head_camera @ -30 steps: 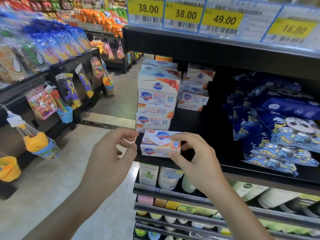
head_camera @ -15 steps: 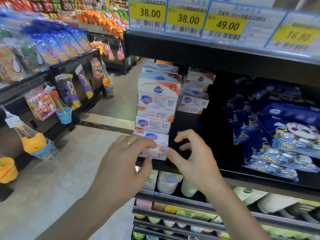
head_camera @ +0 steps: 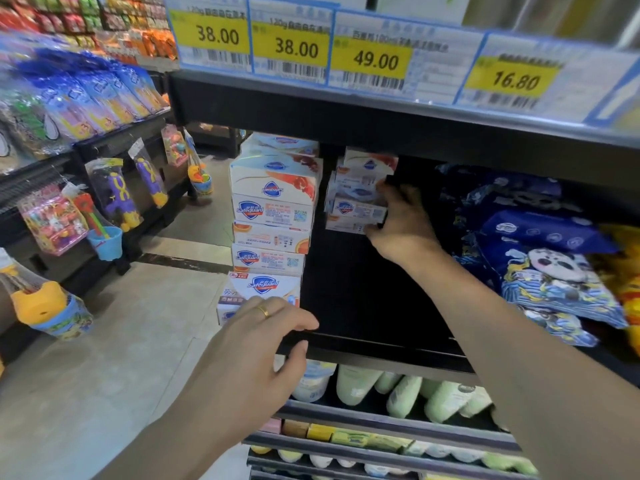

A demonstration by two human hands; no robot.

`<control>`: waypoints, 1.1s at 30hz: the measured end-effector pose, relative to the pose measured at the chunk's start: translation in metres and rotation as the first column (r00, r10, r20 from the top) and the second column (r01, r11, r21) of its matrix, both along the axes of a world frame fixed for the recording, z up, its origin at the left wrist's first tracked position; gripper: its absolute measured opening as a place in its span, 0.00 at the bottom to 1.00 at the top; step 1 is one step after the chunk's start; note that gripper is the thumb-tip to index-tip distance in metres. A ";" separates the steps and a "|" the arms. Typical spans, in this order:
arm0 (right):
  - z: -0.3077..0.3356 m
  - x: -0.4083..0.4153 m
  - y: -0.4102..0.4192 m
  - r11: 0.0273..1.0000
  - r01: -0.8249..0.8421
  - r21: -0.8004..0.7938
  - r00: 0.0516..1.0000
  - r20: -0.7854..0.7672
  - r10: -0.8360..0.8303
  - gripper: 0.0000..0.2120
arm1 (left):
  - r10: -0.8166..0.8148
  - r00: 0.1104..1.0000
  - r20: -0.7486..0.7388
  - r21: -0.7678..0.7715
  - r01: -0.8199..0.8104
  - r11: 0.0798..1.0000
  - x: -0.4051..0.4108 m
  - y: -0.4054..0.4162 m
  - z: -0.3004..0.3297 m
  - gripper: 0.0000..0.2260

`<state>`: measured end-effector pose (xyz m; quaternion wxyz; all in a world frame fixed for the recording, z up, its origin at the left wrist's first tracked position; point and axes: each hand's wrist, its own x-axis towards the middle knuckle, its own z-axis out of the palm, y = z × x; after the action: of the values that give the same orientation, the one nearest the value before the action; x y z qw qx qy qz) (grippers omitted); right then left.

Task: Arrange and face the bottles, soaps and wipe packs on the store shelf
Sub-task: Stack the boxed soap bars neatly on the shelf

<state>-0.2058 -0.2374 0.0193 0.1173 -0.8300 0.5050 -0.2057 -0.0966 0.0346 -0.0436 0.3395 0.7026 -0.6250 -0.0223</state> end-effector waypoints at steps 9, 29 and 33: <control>-0.027 0.028 -0.026 1.000 -0.009 -0.001 0.996 0.085 0.009 0.30 | -0.016 1.000 -0.007 0.018 0.016 1.000 -0.002 0.003 0.000 0.13; -0.035 -0.037 0.086 0.976 -0.051 -0.209 0.888 0.438 0.140 0.25 | -0.036 0.982 -0.188 0.035 0.043 0.998 0.006 0.002 0.004 0.15; -0.043 -0.051 0.106 0.965 -0.106 -0.238 0.851 0.480 0.212 0.25 | -0.060 0.957 -0.284 0.012 0.066 0.998 -0.001 0.004 0.009 0.14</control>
<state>-0.2572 -0.1312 -0.0238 0.1758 -0.7945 0.3629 -0.4540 -0.0977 0.0385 -0.0346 0.4173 0.6755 -0.5916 -0.1400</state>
